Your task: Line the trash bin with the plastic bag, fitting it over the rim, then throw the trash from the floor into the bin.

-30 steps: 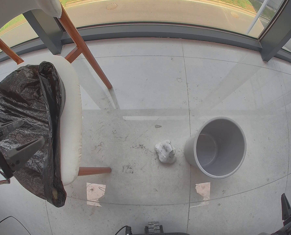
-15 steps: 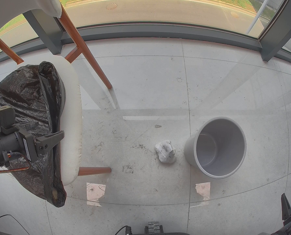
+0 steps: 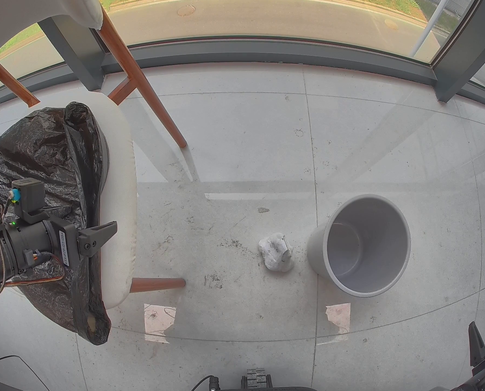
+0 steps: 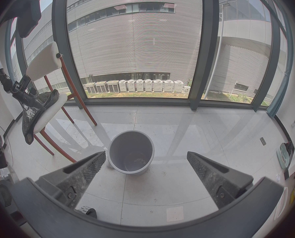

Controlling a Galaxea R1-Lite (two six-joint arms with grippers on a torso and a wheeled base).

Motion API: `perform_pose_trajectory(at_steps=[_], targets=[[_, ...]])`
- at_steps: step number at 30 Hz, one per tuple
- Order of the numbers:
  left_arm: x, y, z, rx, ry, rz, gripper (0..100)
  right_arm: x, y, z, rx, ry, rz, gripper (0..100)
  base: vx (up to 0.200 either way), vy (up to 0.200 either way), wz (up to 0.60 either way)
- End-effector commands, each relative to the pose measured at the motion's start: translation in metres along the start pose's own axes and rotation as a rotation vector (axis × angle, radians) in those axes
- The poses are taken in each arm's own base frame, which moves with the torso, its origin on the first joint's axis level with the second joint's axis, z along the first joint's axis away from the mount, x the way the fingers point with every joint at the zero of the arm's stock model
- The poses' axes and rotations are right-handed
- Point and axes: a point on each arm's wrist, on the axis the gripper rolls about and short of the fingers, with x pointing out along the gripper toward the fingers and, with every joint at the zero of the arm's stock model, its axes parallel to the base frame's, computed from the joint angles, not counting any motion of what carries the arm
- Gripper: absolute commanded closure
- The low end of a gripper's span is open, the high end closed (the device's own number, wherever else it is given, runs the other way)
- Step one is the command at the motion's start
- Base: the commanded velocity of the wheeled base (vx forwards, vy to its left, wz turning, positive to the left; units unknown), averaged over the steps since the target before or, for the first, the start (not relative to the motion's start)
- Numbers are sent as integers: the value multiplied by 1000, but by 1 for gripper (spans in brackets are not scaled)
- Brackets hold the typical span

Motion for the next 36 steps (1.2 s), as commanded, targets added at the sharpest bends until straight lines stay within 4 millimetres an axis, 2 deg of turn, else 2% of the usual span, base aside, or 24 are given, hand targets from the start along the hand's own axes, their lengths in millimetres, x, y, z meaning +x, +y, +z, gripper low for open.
perform_pose_trajectory(at_steps=[1, 9, 17, 18, 24, 29, 34, 36], targets=[[1, 1, -2, 59, 11, 37, 0, 0, 0, -5, 0, 6, 1, 0, 0, 0, 0], [2, 1, -1, 169, 14, 50, 0, 0, 0, -5, 0, 6, 1, 0, 0, 0, 0], [2, 1, -5, 176, 25, 51, 0, 0, 0, -5, 0, 6, 1, 0, 0, 0, 0], [2, 1, -7, 175, 32, 50, 100, 0, 0, -5, 0, 6, 1, 0, 0, 0, 0], [2, 0, -15, 169, 58, 46, 100, 0, 0, -5, 0, 6, 1, 0, 0, 0, 0], [1, 1, -14, 161, 51, 53, 100, 0, 0, -5, 0, 6, 1, 0, 0, 0, 0], [-7, 2, -4, 93, -7, 49, 100, 0, 0, -5, 0, 6, 1, 0, 0, 0, 0], [-14, 2, 2, -5, -50, 21, 100, 0, 0, -5, 0, 6, 1, 0, 0, 0, 0]])
